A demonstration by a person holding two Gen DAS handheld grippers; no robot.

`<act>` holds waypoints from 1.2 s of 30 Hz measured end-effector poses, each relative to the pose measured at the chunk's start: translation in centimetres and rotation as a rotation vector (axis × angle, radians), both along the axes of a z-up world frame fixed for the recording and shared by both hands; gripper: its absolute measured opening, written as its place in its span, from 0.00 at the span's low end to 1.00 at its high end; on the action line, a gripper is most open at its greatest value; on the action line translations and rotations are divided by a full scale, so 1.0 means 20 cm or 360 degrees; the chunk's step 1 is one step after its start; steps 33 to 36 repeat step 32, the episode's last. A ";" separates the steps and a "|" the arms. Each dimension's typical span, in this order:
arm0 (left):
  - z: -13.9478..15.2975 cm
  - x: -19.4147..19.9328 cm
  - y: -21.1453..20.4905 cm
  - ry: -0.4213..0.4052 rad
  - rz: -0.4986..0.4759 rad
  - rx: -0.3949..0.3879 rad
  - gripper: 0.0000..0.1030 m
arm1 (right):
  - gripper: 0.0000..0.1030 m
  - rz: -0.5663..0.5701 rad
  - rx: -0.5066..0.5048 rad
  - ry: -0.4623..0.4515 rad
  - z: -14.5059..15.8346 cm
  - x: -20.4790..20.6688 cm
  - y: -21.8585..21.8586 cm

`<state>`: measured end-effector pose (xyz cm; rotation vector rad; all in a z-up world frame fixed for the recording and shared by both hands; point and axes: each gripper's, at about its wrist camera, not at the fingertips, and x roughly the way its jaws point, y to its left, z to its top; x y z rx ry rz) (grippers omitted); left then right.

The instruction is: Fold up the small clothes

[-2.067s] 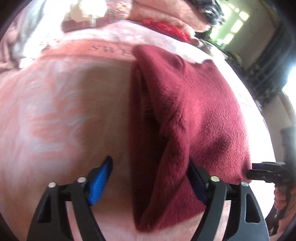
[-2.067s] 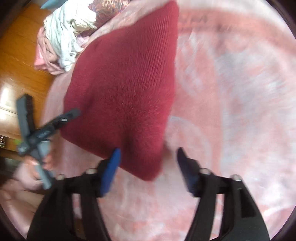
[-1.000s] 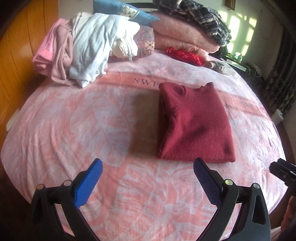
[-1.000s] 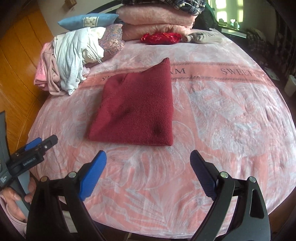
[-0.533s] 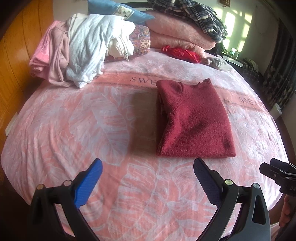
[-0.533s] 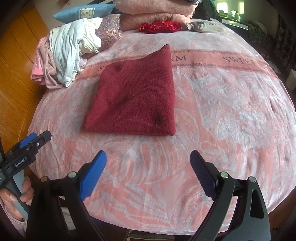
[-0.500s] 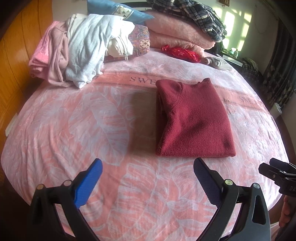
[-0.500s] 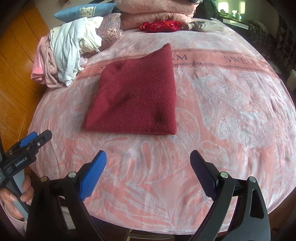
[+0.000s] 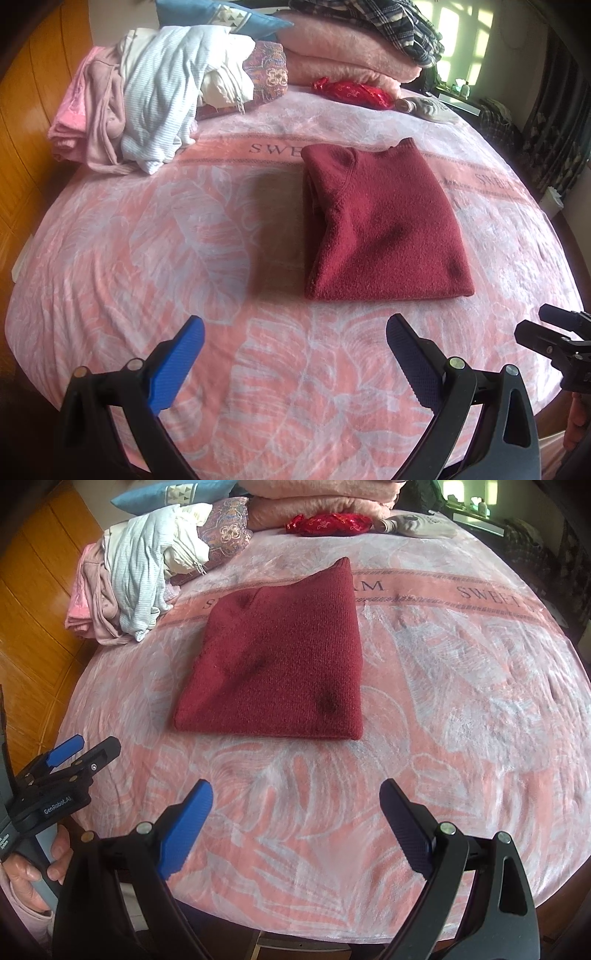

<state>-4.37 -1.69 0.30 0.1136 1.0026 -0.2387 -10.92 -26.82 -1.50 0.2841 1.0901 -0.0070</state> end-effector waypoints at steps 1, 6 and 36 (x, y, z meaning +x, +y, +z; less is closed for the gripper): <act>0.00 0.00 0.00 0.0001 0.0000 0.0004 0.96 | 0.89 -0.0002 0.0001 0.0000 0.00 0.00 0.00; -0.02 0.00 -0.01 0.0004 0.0009 0.0034 0.96 | 0.89 -0.0005 0.0000 0.0003 0.00 0.00 0.00; -0.03 0.02 -0.01 0.0024 0.0016 0.0040 0.96 | 0.90 -0.0003 0.0008 0.0050 -0.03 0.01 -0.03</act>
